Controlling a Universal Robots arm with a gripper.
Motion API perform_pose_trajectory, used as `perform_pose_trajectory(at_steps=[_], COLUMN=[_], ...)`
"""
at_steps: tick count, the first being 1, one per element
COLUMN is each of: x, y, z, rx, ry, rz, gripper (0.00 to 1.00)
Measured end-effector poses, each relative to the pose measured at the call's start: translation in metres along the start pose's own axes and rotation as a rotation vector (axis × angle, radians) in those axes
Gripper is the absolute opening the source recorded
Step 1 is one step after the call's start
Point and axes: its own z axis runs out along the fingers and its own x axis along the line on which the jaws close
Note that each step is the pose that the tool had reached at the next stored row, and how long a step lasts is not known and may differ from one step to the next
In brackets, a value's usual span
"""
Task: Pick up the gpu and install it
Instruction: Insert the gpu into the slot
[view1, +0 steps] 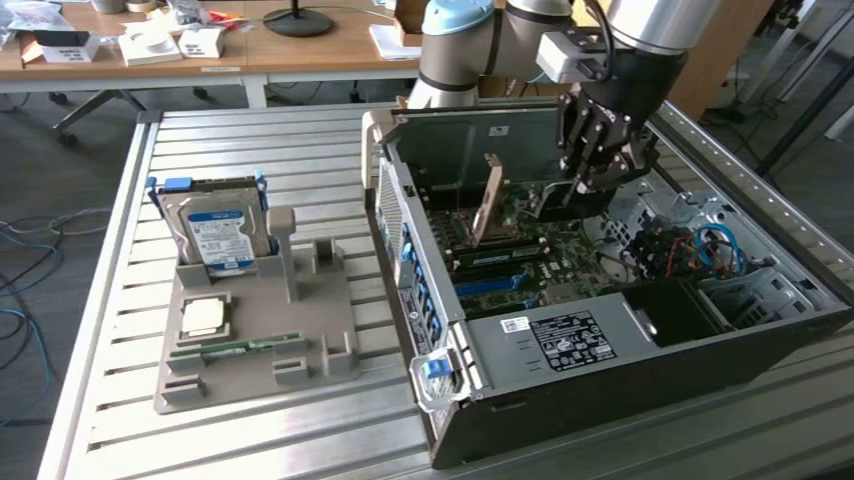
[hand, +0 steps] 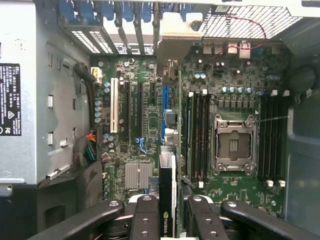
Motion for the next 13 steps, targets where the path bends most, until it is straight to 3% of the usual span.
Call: perform_pose_trajectory(at_steps=[13], x=[0.000], y=[-0.0003], z=[0.0130], rx=[-0.0001], ry=[0.0000], rz=[0.000], gripper=[0.27])
